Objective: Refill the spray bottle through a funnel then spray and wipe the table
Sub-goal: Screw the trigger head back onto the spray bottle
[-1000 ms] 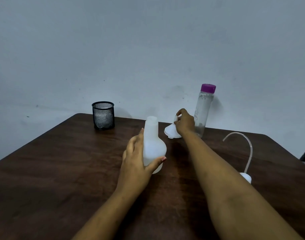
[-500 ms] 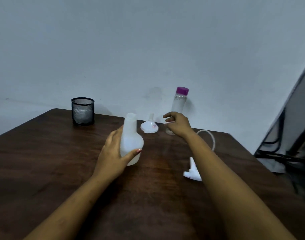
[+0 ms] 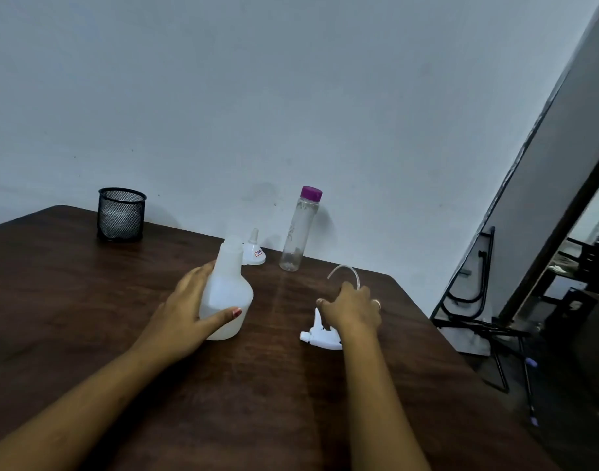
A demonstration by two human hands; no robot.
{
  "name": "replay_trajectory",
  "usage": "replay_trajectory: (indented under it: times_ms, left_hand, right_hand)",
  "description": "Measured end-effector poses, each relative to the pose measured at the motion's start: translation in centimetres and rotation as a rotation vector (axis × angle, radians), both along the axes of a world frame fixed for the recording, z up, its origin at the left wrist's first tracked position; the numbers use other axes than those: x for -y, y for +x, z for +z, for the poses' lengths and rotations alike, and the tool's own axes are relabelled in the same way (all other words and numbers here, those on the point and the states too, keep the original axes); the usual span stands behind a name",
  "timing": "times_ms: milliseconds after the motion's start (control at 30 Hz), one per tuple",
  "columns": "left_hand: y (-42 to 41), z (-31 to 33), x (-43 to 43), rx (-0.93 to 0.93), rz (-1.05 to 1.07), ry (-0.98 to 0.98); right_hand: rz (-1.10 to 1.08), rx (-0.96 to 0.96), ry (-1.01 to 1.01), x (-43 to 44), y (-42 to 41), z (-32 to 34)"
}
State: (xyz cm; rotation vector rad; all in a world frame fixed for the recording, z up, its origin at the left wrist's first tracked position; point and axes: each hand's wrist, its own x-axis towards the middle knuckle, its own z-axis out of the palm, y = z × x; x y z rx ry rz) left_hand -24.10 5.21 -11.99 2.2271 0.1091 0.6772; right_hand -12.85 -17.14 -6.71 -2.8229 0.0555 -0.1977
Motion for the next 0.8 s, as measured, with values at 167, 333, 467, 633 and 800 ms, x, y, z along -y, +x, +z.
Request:
replay_trajectory:
  times_ms: [167,333,467,633,800]
  left_hand:
    - [0.3,-0.2,-0.3,-0.002,-0.007,0.026]
    - [0.4,-0.5,-0.5,0.001,-0.017,0.037]
    - [0.5,-0.7,-0.4,0.013,-0.031,0.028]
    - [0.4,-0.7,-0.2,0.010,-0.031,0.028]
    - [0.3,-0.6,0.0,0.028,-0.022,0.044]
  right_hand:
    - [0.053,-0.075,-0.053,-0.8,-0.5,-1.2]
    - [0.022,-0.145,-0.005,-1.3,-0.6,-2.2]
    - [0.052,-0.243,-0.040,-0.9,-0.4,-2.0]
    - [0.137,-0.285,0.012,-1.2,-0.6,-1.0]
    - [0.302,-0.249,0.160,-0.7,-3.0,4.3]
